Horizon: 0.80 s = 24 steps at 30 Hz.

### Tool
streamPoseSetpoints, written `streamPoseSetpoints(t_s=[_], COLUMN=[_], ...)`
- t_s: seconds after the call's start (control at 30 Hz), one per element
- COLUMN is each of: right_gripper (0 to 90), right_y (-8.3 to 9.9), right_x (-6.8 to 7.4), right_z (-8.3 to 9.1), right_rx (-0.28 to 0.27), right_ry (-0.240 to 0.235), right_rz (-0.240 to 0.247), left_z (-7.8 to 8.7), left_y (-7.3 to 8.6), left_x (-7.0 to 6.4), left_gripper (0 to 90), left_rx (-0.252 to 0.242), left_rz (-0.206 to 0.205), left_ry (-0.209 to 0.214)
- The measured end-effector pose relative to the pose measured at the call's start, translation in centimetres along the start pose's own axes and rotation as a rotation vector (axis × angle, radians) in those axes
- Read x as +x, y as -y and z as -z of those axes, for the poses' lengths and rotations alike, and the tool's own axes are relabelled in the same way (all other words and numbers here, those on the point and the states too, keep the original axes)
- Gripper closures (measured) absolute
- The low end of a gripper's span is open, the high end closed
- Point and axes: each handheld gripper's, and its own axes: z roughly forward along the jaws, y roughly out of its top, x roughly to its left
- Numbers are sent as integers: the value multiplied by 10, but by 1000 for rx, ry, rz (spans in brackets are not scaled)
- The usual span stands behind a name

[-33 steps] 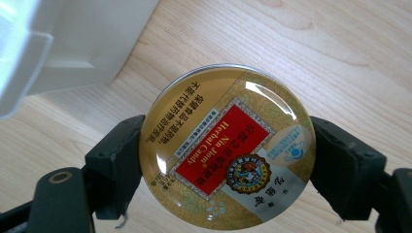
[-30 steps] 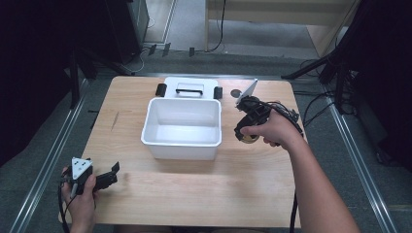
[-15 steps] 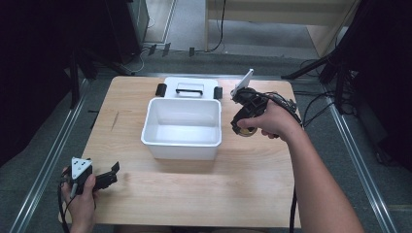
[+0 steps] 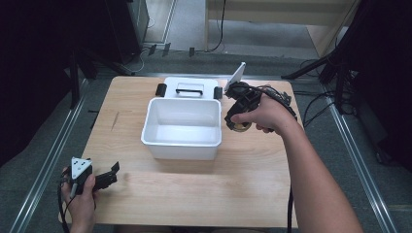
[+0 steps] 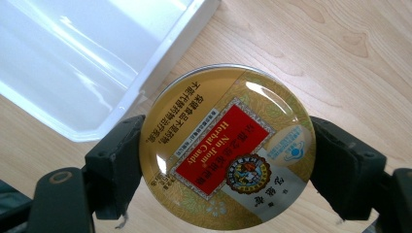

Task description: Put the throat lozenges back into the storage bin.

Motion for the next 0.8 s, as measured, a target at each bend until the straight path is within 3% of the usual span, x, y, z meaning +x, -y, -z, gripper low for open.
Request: streamPoseSetpoints(t_s=[0.8], right_gripper=[206], right_y=[-25], right_x=[26], right_z=[5], right_rx=[-9], right_ry=[-13], right_rz=[65], left_z=[0], left_y=[0], left_x=[1], left_gripper=[0], left_rx=[4], left_rz=[4], left_ry=[5])
